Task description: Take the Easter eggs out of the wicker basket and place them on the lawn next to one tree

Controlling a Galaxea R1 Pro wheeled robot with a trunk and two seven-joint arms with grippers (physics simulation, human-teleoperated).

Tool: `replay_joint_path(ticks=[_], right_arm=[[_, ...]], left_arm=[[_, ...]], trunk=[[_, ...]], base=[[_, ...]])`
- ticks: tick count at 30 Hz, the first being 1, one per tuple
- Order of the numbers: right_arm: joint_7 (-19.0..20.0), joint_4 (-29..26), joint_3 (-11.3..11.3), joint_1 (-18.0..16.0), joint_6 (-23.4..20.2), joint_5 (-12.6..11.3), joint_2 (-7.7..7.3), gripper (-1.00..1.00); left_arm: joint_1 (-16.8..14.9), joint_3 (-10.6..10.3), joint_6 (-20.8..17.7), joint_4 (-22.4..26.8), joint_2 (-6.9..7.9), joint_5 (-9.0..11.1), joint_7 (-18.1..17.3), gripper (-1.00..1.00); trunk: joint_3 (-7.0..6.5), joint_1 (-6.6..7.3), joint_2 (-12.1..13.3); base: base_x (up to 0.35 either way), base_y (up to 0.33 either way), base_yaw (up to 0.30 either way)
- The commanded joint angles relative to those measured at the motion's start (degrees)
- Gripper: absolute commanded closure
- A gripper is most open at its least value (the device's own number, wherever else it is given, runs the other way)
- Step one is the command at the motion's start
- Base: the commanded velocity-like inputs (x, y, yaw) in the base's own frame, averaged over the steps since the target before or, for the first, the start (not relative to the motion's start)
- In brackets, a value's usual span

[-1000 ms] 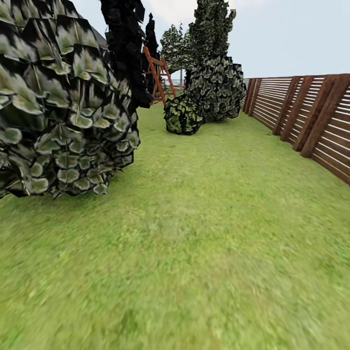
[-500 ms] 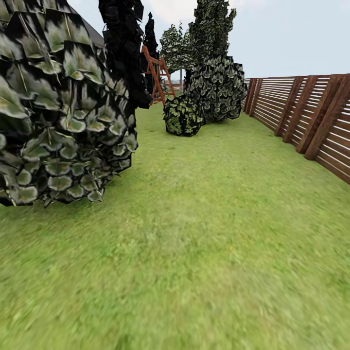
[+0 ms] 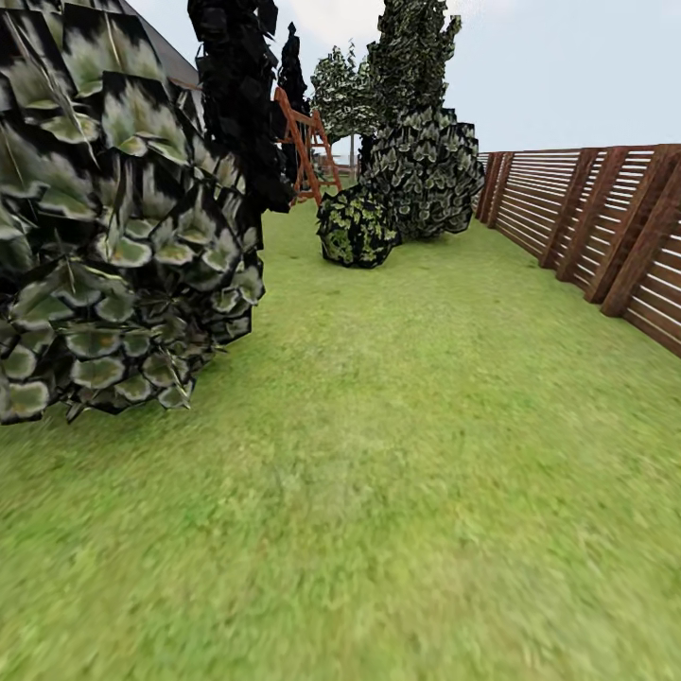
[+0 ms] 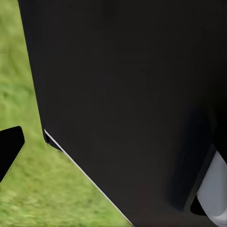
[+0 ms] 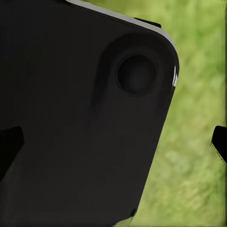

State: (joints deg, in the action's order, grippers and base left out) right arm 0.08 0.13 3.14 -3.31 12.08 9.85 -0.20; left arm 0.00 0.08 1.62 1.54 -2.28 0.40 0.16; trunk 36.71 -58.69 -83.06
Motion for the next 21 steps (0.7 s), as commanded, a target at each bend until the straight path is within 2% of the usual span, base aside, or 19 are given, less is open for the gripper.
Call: replay_joint_path(ticks=[1,21], right_arm=[[0.0,0.0,0.2,0.0,0.3,0.1,-0.02,-1.0],[0.0,-0.4,0.0,0.0,0.5,-0.3,0.03,-1.0]], left_arm=[[0.0,0.0,0.1,0.0,-0.03,0.0,0.0,-1.0],[0.0,0.0,0.2,0.0,-0.01,0.0,0.0,-1.0]], trunk=[[0.04,-0.03,0.0],[0.04,-0.03,0.0]], base=[[0.339,0.0,0.0],[0.339,0.0,0.0]])
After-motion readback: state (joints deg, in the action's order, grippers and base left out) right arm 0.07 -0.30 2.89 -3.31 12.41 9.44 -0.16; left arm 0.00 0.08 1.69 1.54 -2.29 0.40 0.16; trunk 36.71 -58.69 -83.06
